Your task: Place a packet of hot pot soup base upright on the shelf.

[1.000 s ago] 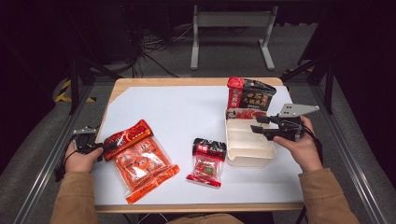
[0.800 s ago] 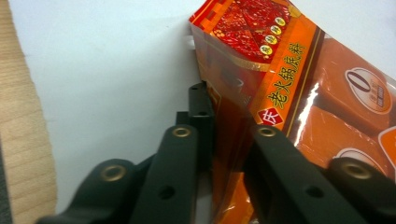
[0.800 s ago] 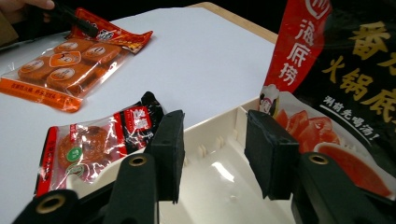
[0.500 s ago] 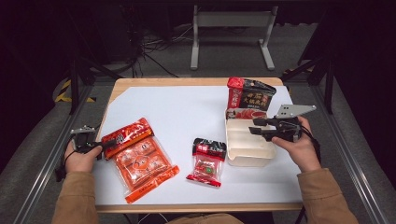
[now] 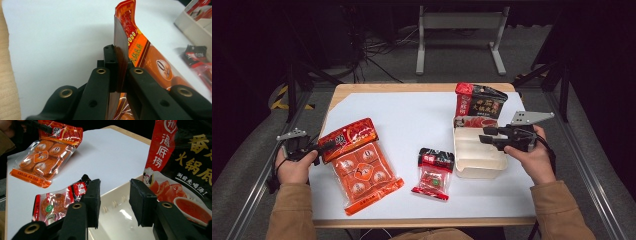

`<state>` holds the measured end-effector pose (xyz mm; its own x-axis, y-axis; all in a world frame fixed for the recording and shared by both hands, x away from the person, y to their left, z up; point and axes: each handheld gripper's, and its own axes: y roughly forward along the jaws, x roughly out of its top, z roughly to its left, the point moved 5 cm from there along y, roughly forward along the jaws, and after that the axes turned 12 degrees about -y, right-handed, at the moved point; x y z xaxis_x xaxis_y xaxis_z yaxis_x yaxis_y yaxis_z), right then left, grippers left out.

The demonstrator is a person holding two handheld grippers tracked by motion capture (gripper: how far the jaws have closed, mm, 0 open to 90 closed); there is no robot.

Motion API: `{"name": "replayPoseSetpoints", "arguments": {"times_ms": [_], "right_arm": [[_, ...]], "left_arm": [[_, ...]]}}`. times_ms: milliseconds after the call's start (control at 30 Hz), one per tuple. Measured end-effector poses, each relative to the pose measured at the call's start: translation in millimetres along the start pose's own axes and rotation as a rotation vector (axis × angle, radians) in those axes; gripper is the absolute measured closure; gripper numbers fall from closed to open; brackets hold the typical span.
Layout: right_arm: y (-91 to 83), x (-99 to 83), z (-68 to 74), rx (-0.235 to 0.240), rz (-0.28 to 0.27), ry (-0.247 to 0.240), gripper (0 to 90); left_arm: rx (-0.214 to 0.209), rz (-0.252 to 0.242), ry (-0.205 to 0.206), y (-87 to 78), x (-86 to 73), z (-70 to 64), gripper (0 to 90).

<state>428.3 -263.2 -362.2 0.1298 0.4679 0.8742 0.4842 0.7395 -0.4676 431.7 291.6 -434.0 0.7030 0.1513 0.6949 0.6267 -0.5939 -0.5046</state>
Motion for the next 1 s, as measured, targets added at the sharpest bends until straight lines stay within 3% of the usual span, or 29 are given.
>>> {"name": "replayPoseSetpoints", "arguments": {"times_ms": [400,1000], "right_arm": [[0.5,2.0,2.2,0.012,-0.010,0.030,61.1],[-3.3,8.5,5.5,0.003,-0.039,0.021,58.9]], "left_arm": [[-0.053,-0.067,0.038,-16.7,14.9,-30.8,90.0],[-0.108,-0.172,0.176,-40.2,29.1,-86.5,90.0]]}}
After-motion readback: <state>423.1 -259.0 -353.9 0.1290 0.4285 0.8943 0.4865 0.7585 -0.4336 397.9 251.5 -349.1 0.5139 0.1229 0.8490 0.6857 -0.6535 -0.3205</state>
